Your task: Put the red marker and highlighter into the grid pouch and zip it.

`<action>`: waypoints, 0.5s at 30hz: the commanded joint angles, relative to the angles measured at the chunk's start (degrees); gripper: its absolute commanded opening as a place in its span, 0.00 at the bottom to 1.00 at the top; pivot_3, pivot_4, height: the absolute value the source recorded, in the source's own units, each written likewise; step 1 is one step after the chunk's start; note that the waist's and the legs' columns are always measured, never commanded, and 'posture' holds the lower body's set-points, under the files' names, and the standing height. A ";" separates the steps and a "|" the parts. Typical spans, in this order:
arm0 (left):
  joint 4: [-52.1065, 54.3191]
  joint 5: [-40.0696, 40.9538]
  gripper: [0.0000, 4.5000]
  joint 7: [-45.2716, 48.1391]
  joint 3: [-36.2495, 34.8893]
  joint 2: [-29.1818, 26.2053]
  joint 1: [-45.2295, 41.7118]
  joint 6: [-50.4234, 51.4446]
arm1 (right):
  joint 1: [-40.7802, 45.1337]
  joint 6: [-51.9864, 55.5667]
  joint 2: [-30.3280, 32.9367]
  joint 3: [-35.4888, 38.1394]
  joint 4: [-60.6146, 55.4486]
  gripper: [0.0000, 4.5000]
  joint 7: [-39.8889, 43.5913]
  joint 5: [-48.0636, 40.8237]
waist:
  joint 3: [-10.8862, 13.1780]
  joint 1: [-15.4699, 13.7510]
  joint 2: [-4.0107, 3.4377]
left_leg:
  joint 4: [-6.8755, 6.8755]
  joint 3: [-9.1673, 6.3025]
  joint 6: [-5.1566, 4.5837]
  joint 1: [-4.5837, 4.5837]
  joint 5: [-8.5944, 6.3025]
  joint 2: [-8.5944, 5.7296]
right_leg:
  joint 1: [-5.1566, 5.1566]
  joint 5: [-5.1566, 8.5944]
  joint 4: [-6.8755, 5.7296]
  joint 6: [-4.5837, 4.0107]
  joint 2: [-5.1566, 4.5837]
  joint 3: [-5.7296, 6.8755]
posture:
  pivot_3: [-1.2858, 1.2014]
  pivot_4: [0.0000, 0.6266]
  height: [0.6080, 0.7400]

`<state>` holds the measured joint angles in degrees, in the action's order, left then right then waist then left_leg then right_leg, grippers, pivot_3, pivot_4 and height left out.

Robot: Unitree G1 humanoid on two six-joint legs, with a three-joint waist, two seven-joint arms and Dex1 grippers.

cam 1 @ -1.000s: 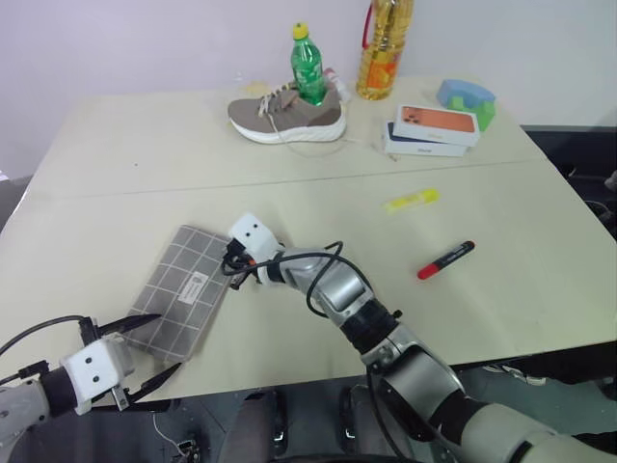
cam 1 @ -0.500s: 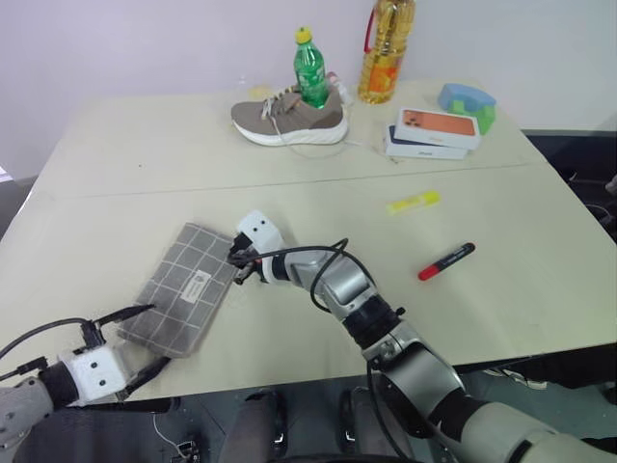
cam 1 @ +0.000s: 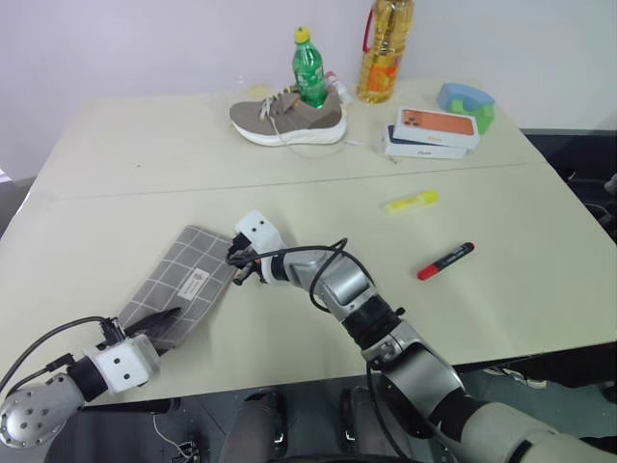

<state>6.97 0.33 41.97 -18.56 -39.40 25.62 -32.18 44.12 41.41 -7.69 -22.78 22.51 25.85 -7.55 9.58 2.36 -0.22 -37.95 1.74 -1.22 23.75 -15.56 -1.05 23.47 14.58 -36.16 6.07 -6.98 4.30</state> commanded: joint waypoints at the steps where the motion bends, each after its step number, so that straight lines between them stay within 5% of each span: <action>1: 1.40 1.94 0.01 -0.37 0.61 -0.25 -0.52 -0.46 | -1.03 1.00 -3.00 -0.43 0.08 0.00 -1.34 0.73 | 0.00 -0.01 -0.01 | 0.00 0.00 0.00 0.00 0.00 0.00 | 0.00 0.00 0.00 0.00 0.00 0.00 | 0.52 0.24 1.00; 9: 6.71 6.09 0.01 -2.52 3.76 2.86 -5.15 9.34 | -3.77 -14.34 4.11 1.78 -12.30 0.00 1.20 1.97 | 0.01 -0.28 0.03 | 0.00 0.00 -0.01 0.08 0.00 -0.02 | 0.06 -0.01 0.01 0.01 0.00 0.00 | 0.52 0.24 1.00; 12: 7.91 5.89 0.00 -2.49 7.17 4.25 -8.84 11.23 | -5.31 -12.27 10.27 5.33 -19.19 0.20 3.02 1.09 | 0.00 -1.25 0.05 | -0.05 0.00 -0.05 0.18 -0.01 -0.09 | 0.10 -0.01 0.02 0.02 0.00 0.03 | 0.52 0.24 1.00; 15: 6.92 4.96 0.00 -2.22 10.51 5.09 -12.31 11.32 | -7.41 -9.98 16.41 7.78 -24.02 0.52 4.28 1.19 | -0.01 -1.36 0.06 | -0.05 0.01 -0.05 0.18 -0.01 -0.08 | -0.03 -0.01 0.02 0.02 0.05 0.08 | 0.52 0.24 1.00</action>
<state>13.07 5.26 39.71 -9.21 -34.60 14.47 -20.58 37.62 30.55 7.72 -16.13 2.41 29.03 -5.75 9.57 1.00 -0.15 -38.00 1.75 -1.28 23.94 -15.56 -1.11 23.40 14.56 -36.15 6.09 -6.87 4.38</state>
